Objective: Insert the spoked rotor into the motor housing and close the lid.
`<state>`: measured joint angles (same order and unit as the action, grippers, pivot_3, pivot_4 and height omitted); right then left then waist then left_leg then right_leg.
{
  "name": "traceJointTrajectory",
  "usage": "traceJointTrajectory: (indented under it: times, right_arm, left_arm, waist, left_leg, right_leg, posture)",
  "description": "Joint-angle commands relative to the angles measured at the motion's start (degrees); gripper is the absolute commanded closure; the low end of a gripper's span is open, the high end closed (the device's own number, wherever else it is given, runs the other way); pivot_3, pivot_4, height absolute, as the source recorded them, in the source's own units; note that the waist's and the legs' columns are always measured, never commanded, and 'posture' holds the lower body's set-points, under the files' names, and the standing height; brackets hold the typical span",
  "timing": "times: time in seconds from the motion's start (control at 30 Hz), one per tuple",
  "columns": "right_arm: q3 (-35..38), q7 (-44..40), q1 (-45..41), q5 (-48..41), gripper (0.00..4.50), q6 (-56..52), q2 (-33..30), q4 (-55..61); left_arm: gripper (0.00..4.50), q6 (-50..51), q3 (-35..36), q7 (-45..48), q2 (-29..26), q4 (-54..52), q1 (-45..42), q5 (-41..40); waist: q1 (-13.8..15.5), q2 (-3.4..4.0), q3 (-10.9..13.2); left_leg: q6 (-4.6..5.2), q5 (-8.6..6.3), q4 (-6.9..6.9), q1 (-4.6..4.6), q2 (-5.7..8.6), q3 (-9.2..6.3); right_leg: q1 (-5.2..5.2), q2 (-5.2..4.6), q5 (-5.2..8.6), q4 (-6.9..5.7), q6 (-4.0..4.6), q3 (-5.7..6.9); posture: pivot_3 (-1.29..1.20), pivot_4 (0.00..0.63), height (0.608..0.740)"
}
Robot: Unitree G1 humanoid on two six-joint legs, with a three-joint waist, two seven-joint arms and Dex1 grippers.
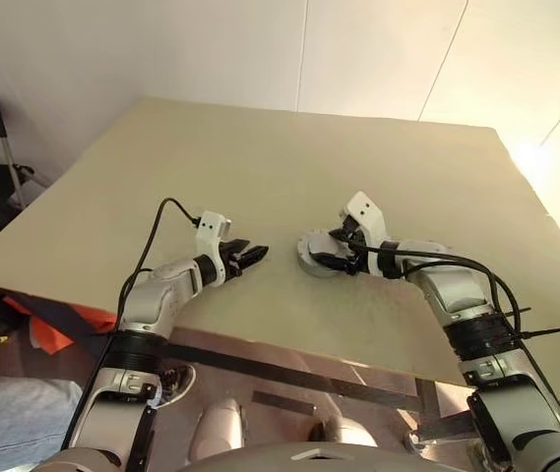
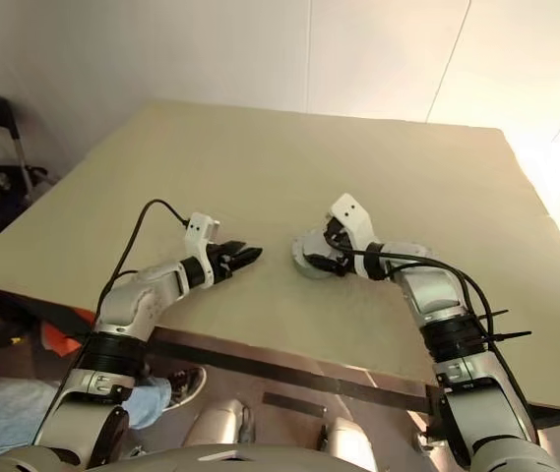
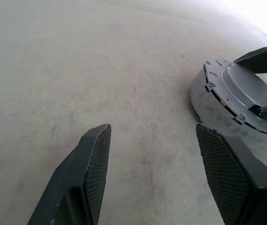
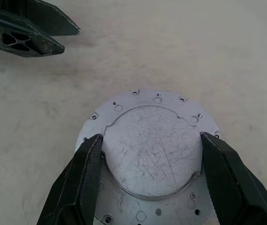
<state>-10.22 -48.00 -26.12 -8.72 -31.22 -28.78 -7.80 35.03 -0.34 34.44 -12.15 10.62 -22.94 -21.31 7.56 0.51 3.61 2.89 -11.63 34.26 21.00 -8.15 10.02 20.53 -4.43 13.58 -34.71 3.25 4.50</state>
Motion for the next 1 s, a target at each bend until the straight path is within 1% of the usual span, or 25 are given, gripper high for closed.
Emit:
traceJointTrajectory:
  times: [0.03, 0.13, 0.3, 0.4, 0.6, 0.73, 1.0]
  right_arm:
    - [-2.34, -1.17, 3.48, 1.54, 1.34, -6.01, -3.18, 0.0]
    - [-3.13, -1.13, 4.6, 2.14, 1.34, -6.79, -5.38, 3.19]
    - [-4.23, 0.03, 4.67, 2.64, 1.34, -7.81, -5.8, 4.3]
    - [-3.04, 1.37, 3.86, 1.52, 1.34, -8.41, -4.42, 3.52]
    - [-1.46, -0.27, 3.6, -1.74, 1.34, -9.54, -4.55, 7.46]
    - [0.48, -0.13, 2.41, -3.82, 1.34, -11.71, -4.34, 10.42]
    - [1.68, 0.95, 0.95, -5.22, 1.34, -14.09, -3.98, 12.5]
  left_arm:
    - [1.47, -0.1, 0.51, -0.06, -0.04, -2.45, -0.34, -0.68]
    - [1.47, -0.05, 0.56, -0.19, -0.04, -2.63, -0.19, -0.73]
    - [1.47, -0.03, 0.49, -0.2, -0.04, -2.71, -0.13, -0.73]
    - [1.47, -0.05, 0.47, -0.12, -0.12, -2.68, -0.16, -0.7]
    - [1.47, -0.13, 0.45, -0.08, -0.28, -2.57, -0.2, -0.58]
    - [1.47, -0.13, 0.24, -0.07, -0.17, -2.72, -0.23, -0.53]
    - [1.47, -0.56, -0.15, 0.24, -0.01, -2.05, -0.6, -0.3]
  waist:
    - [0.33, 0.01, 0.0]
    - [0.96, 0.01, -0.01]
    - [1.2, 0.0, -0.02]
    - [1.13, -0.02, -0.03]
    - [1.13, -0.01, -0.03]
    - [1.07, -0.02, -0.02]
    - [0.69, -0.01, -0.01]
  left_leg:
    - [-0.01, -0.03, 0.0, 0.01, 0.01, 0.0]
    - [-0.08, -0.08, -0.01, 0.04, 0.1, -0.01]
    - [0.01, -0.16, -0.04, 0.04, 0.37, -0.01]
    - [0.05, -0.19, -0.03, 0.02, 0.44, 0.0]
    - [0.02, -0.17, -0.04, -0.05, 0.43, -0.02]
    - [0.0, -0.21, -0.06, 0.07, 0.43, -0.01]
    - [-0.08, -0.21, -0.1, 0.12, 0.39, 0.01]
  right_leg:
    - [0.0, 0.0, 0.02, 0.0, -0.03, -0.01]
    - [0.0, -0.07, 0.1, 0.0, -0.15, -0.02]
    - [-0.03, -0.34, 0.2, 0.02, -0.32, -0.06]
    - [-0.08, -0.42, 0.21, 0.03, -0.34, -0.06]
    - [-0.11, -0.42, 0.23, 0.01, -0.37, -0.05]
    - [0.0, -0.41, 0.26, 0.02, -0.43, -0.05]
    - [0.15, -0.39, 0.26, -0.04, -0.43, -0.05]
  posture:
    - [0.0, 0.0, 0.74]
    - [0.0, 0.0, 0.74]
    - [0.0, 0.0, 0.74]
    - [0.0, 0.0, 0.74]
    - [0.0, 0.0, 0.74]
    - [0.0, 0.0, 0.74]
    - [0.0, 0.0, 0.74]
